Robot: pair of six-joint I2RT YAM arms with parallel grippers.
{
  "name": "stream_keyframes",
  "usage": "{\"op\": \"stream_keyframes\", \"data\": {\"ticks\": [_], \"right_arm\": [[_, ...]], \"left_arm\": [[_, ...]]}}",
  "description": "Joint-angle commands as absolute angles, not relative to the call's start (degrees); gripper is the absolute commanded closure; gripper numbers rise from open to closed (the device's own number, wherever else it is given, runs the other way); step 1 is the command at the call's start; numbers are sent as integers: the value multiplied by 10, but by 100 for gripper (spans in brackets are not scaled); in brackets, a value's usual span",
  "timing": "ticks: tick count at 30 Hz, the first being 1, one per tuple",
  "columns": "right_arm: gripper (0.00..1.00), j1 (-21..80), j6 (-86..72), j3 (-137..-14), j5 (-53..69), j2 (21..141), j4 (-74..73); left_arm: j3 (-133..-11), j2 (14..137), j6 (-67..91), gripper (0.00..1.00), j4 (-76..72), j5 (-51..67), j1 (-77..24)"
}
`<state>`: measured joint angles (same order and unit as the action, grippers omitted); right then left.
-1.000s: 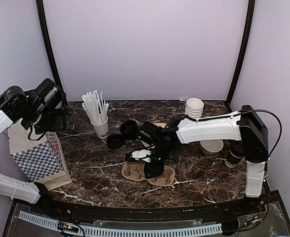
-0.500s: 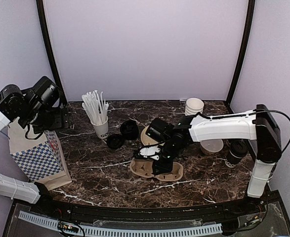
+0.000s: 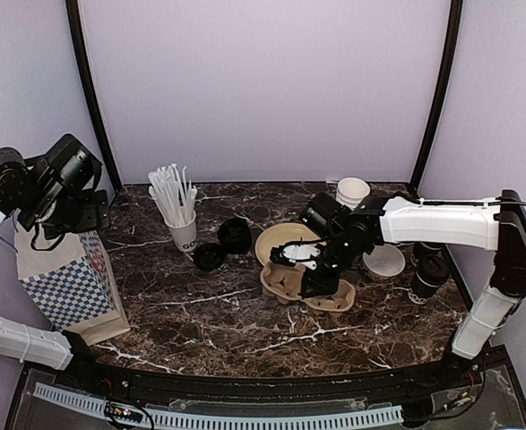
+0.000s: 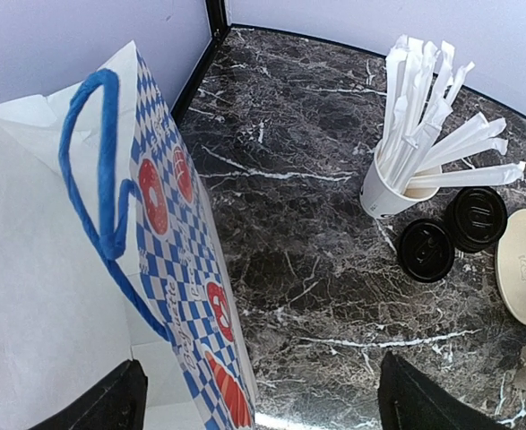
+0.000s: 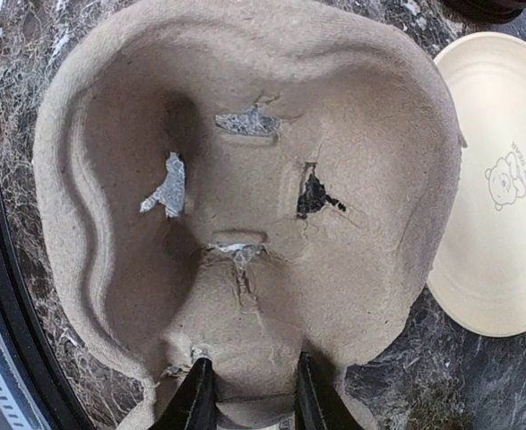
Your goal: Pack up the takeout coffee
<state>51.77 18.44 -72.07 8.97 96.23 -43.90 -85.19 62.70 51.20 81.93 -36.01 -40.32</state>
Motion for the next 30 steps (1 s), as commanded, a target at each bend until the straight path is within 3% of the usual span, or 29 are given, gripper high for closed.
{"op": "stream_keyframes", "data": {"ticks": [1,6,9,16,25,30], "right_arm": [[75,500,190,-713,92,936,-443],[75,484,192,-716,94,916,-447],[75,476,193,-717,94,900,-453],[75,453,201,-719,84,879,-460],[75,446,194,-731,96,881,-467],[75,446,193,-742,100,877,-473]], "left_arm": [[-862,608,521,7,842,-366,-390],[-793,628,519,7,828,-344,-377],[-782,638,470,14,774,-315,-377],[-776,645,439,50,708,-222,-377],[-759,638,479,86,712,-153,-383],[-797,619,478,100,735,-171,-408]]}}
